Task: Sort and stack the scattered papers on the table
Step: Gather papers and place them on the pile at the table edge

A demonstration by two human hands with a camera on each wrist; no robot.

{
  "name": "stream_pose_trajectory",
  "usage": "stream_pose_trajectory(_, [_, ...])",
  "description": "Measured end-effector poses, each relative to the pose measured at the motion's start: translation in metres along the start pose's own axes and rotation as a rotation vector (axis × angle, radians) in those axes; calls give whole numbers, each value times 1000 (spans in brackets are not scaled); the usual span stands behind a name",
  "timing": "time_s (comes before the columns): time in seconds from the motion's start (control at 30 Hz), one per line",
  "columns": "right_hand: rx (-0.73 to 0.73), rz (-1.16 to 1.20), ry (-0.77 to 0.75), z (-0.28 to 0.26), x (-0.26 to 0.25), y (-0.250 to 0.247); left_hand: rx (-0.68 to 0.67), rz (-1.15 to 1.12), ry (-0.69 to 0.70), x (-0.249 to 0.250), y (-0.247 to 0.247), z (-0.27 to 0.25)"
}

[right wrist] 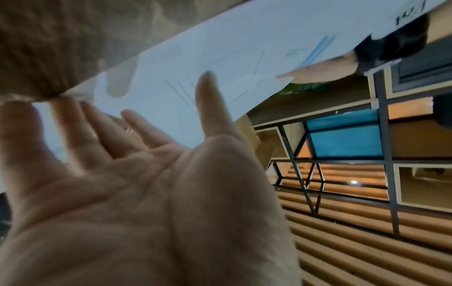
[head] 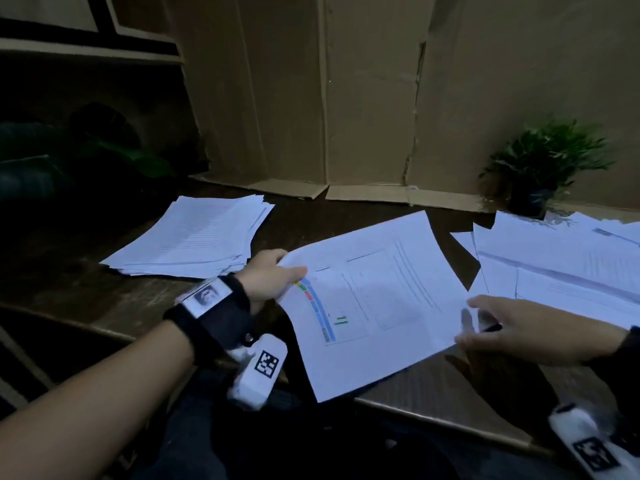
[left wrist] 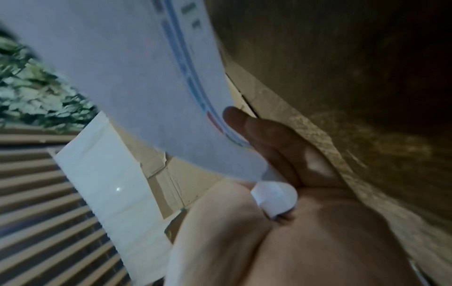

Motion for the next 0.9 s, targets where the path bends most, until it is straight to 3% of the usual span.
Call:
stream_pose_trajectory(0.1, [79, 179, -6, 3, -1, -4, 54, -210, 10, -12, 4, -14])
stream_pose_trajectory(0.2, [3, 591, -76, 12, -4, 3, 88, -437, 16, -24, 8, -26])
stream_pose_trajectory(0.27, [-93, 896, -97, 12, -11, 8, 1, -517, 12, -30, 22, -37])
stream_pose_trajectory(0.33, [-114, 1031, -138, 12, -17, 11, -136, -492, 6, -33, 42, -49])
stream_pose_trajectory(0.5, [45, 1001, -232, 13, -12, 7, -270, -212, 100, -28, 70, -67])
stream_pose_trajectory(0.73, [55, 973, -274, 7, 2, 17, -248, -219, 223, -15, 68, -60])
stream_pose_trajectory(0.9, [46, 1020, -295, 3, 7, 24, -212, -266, 214, -17, 75, -56])
Point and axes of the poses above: each hand's wrist, its own z-axis towards the middle knuckle, its own y-axis out of the palm, x = y × z, the point moved 4 cm from there along z, towards the middle knuckle, and after that the axes turned 9 degrees about -x, right-handed, at the moved point
